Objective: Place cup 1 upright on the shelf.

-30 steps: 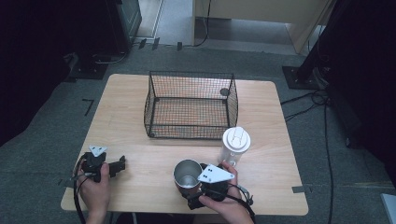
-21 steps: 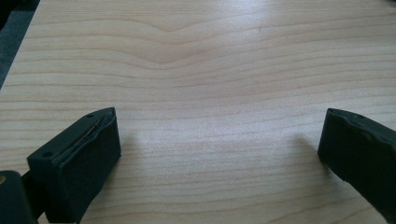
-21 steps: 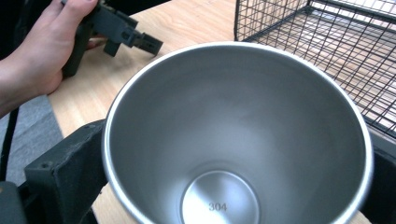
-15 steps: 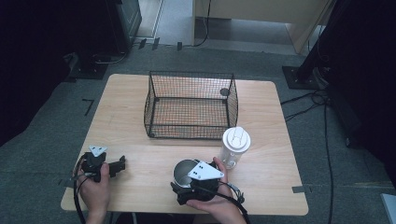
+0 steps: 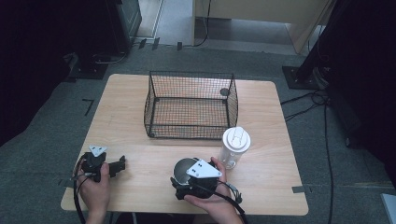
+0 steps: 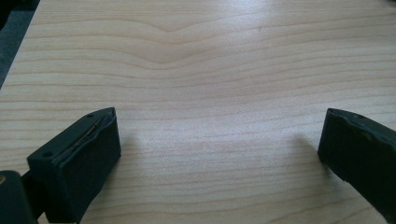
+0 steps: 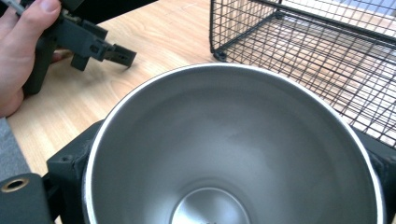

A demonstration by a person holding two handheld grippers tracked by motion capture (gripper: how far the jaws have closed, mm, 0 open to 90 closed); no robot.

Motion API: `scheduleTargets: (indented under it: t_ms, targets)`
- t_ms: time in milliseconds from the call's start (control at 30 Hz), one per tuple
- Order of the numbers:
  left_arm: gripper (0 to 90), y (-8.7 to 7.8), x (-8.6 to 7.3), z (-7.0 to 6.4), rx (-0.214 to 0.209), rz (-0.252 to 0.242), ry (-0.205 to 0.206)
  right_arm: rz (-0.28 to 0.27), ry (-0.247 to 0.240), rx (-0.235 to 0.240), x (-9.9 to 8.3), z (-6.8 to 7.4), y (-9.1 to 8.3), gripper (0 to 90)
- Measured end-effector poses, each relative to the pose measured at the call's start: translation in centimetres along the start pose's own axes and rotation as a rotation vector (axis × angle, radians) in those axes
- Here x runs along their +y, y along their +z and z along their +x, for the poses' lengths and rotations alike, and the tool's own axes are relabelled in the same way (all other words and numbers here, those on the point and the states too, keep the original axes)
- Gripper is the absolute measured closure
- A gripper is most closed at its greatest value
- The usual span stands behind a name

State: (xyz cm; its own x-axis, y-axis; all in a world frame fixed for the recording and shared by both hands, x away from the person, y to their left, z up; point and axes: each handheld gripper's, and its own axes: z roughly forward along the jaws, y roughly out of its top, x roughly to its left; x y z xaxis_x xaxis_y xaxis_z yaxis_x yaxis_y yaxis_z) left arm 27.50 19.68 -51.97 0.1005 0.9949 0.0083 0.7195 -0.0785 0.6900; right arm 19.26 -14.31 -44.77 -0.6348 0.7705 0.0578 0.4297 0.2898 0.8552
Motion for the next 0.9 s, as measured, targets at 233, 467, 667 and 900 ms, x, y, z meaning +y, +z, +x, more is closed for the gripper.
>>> scheduleTargets:
  t_ms: [233, 467, 667, 900]
  targets:
    - [0.0, 0.0, 0.0, 0.0, 0.0, 0.0, 0.0, -0.01, 0.007, -0.015, 0.8, -0.3, 0.0, 6.9]
    - [0.0, 0.0, 0.0, 0.0, 0.0, 0.0, 0.0, -0.041, 0.022, -0.037, 1.9, -0.5, 0.1, 6.9]
    - [0.0, 0.0, 0.0, 0.0, 0.0, 0.0, 0.0, -0.054, 0.023, -0.047, 2.8, -0.7, 0.2, 6.9]
    - [0.0, 0.0, 0.0, 0.0, 0.0, 0.0, 0.0, -0.08, 0.019, -0.057, 3.9, -0.9, 0.3, 6.9]
